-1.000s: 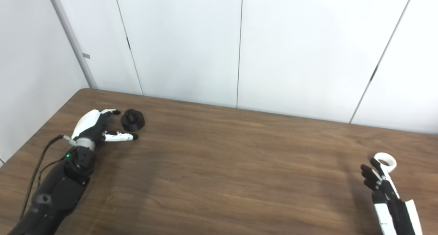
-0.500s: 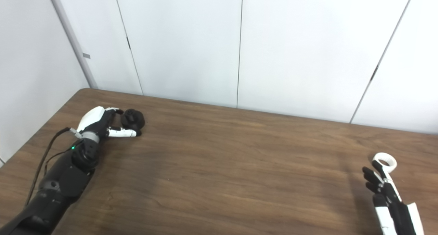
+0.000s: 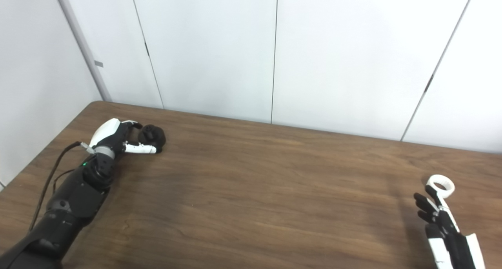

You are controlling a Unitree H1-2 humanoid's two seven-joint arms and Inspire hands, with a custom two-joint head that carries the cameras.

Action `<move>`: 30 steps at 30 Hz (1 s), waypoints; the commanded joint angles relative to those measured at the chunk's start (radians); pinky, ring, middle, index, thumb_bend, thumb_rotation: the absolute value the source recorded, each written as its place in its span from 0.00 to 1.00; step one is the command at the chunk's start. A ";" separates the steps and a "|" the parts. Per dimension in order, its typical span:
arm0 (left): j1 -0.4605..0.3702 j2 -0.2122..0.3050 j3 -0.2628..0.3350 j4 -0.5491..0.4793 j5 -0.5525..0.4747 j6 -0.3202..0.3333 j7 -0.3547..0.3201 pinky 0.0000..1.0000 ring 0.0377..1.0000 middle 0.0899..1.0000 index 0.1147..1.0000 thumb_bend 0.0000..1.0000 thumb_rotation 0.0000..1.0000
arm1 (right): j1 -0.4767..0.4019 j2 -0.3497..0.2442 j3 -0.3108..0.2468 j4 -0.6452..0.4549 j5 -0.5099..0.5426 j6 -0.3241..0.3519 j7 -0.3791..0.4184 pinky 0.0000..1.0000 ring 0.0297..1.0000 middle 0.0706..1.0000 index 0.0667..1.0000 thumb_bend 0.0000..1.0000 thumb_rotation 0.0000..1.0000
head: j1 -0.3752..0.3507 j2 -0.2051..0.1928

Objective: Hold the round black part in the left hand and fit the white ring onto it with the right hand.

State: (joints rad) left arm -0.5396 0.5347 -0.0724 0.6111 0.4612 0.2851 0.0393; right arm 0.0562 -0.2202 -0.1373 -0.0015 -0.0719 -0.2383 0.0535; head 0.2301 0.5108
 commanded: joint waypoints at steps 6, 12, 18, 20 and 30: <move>-0.047 0.014 0.004 -0.006 -0.016 -0.047 0.025 1.00 1.00 0.91 0.76 0.94 0.30 | 0.103 0.034 0.021 0.073 -0.006 0.000 -0.012 0.87 0.87 0.86 0.93 0.66 1.00 | 0.000 0.001; -0.047 0.012 0.003 -0.015 -0.017 -0.038 0.018 1.00 0.98 0.89 0.69 0.91 0.29 | 0.108 0.036 0.020 0.064 -0.010 0.002 -0.014 0.86 0.87 0.86 0.92 0.67 1.00 | -0.004 0.007; -0.051 0.014 0.007 -0.009 -0.021 -0.037 0.016 1.00 0.98 0.89 0.69 0.91 0.29 | 0.109 0.037 0.022 0.062 -0.014 0.005 -0.014 0.87 0.88 0.86 0.92 0.66 1.00 | -0.006 0.007; -0.053 0.013 0.008 -0.007 -0.024 -0.034 0.019 1.00 0.98 0.89 0.69 0.91 0.28 | 0.108 0.038 0.022 0.061 -0.014 0.006 -0.014 0.86 0.88 0.86 0.92 0.66 1.00 | -0.006 0.007; -0.053 0.007 0.008 -0.005 -0.035 -0.044 0.031 1.00 0.98 0.90 0.70 0.91 0.26 | 0.108 0.039 0.023 0.061 -0.026 0.001 -0.020 0.86 0.87 0.86 0.92 0.66 1.00 | -0.010 0.009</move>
State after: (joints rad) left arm -0.5435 0.5323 -0.0697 0.6150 0.4252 0.2570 0.0449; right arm 0.0671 -0.2199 -0.1338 -0.0131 -0.1021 -0.2369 0.0471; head 0.2194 0.5185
